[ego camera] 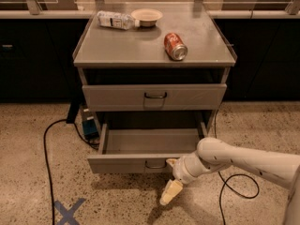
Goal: Close middle drawer
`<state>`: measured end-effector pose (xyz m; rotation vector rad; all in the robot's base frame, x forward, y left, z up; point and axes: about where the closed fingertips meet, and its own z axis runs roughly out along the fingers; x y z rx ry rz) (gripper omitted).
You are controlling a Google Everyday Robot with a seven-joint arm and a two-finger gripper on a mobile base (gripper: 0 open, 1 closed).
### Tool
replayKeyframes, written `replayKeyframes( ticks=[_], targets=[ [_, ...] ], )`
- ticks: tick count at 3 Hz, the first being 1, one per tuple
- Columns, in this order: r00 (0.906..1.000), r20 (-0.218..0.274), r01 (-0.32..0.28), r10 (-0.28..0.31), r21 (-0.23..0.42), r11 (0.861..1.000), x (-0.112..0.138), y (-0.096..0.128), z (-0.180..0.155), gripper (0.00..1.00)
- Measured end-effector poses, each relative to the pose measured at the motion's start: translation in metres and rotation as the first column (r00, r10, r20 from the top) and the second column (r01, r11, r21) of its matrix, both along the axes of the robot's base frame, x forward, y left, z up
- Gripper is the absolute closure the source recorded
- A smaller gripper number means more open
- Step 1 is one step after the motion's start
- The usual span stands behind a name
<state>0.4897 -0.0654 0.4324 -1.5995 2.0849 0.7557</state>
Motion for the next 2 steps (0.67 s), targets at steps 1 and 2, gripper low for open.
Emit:
replayKeyframes(
  ticks=[1,2],
  targets=[
    [1.0,0.0,0.0,0.0,0.0,1.0,0.0,0.0,0.0,0.0],
    [0.9999,-0.009,0.008,-0.008,-0.007,1.0,0.015,0.004,-0.007,0.0]
  ],
)
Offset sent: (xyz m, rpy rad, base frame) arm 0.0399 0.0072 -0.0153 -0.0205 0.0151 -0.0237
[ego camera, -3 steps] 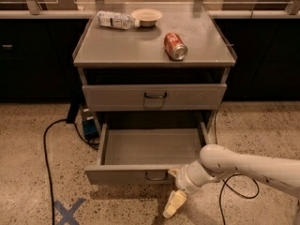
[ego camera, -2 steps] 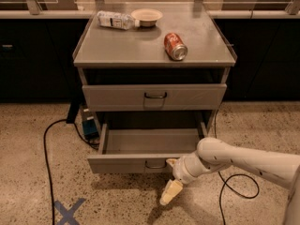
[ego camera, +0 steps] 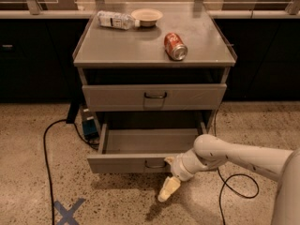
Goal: Close middle drawer
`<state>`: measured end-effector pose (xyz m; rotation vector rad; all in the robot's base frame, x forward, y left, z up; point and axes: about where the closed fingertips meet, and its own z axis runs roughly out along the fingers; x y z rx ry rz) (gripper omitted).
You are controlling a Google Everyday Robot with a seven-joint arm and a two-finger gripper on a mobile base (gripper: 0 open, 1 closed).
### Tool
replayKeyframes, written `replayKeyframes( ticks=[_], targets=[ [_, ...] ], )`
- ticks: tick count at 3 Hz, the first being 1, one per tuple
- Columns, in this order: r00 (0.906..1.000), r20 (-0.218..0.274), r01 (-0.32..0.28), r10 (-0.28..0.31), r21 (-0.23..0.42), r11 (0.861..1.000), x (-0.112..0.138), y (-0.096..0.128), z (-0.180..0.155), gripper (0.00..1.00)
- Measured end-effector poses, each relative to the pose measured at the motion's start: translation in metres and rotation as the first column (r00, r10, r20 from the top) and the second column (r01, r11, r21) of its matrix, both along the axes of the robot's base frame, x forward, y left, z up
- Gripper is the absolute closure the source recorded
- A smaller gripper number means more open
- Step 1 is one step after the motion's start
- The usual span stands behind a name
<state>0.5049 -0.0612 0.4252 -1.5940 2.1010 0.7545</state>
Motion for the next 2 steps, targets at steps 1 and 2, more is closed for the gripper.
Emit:
replayKeyframes(
  ticks=[1,2],
  targets=[
    [1.0,-0.001,0.005,-0.005,-0.001,1.0,0.002,0.0,0.0,0.0],
    [0.997,0.039,0.068,-0.068,-0.001,0.998,0.039,-0.002,0.005,0.0]
  ],
)
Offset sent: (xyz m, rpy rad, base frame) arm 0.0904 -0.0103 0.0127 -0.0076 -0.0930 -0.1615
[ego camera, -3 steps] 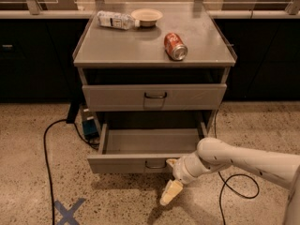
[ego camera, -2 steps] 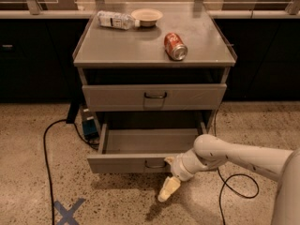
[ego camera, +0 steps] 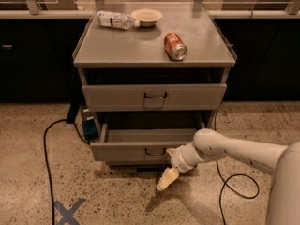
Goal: Close middle drawer
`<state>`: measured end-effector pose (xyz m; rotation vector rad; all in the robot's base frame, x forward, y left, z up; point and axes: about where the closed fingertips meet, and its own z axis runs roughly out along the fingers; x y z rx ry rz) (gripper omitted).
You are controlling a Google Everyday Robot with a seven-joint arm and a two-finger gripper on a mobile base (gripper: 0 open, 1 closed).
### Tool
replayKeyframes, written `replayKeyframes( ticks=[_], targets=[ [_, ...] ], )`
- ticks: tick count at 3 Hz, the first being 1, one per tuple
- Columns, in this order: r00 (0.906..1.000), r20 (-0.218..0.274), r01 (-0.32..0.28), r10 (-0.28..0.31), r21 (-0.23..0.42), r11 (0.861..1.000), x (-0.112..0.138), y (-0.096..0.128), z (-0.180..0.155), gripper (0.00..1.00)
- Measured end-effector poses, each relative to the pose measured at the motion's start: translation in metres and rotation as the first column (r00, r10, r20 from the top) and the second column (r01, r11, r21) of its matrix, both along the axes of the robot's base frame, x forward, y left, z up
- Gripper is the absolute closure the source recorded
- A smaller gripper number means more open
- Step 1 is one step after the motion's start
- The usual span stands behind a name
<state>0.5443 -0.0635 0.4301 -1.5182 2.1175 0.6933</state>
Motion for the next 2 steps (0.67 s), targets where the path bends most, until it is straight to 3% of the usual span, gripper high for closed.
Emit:
replayKeyframes(
  ticks=[1,2],
  targets=[
    [1.0,0.0,0.0,0.0,0.0,1.0,0.0,0.0,0.0,0.0],
    [0.9987,-0.027,0.044,-0.044,-0.024,0.999,0.018,-0.006,-0.006,0.0]
  ],
)
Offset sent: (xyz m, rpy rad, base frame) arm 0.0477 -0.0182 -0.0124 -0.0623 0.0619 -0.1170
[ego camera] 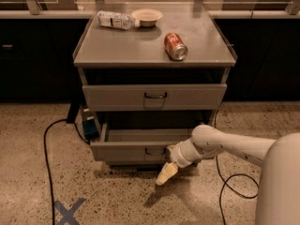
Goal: Close middle drawer
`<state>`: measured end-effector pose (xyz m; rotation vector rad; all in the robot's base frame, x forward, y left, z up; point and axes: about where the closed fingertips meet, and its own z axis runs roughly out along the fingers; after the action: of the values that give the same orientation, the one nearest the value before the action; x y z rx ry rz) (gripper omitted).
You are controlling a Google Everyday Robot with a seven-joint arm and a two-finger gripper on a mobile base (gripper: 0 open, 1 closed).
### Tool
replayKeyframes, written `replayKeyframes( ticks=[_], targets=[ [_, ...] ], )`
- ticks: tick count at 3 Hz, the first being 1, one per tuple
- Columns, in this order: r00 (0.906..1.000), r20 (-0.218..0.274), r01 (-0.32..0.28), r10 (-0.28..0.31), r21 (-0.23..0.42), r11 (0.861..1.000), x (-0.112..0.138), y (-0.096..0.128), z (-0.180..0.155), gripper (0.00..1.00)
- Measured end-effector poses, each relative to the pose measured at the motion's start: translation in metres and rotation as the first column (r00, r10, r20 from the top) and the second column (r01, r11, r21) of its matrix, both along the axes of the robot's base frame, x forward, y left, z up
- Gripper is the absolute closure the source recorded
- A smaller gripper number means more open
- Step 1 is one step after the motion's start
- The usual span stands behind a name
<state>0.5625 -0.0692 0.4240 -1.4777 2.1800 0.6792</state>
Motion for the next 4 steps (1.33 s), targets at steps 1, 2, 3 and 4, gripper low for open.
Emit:
replayKeyframes(
  ticks=[1,2,3,4],
  targets=[
    [0.998,-0.025,0.058,-0.058,0.018,0.998,0.028,-0.006,-0.007,0.0],
    [0.995,-0.018,0.099,-0.098,0.039,0.994,0.053,-0.009,-0.009,0.0],
    [0.9949,-0.02,0.099,-0.098,0.038,0.994,0.053,-0.008,-0.01,0.0],
    [0.9881,-0.06,0.145,-0.142,0.049,0.988,0.067,-0.012,-0.006,0.0]
  ],
)
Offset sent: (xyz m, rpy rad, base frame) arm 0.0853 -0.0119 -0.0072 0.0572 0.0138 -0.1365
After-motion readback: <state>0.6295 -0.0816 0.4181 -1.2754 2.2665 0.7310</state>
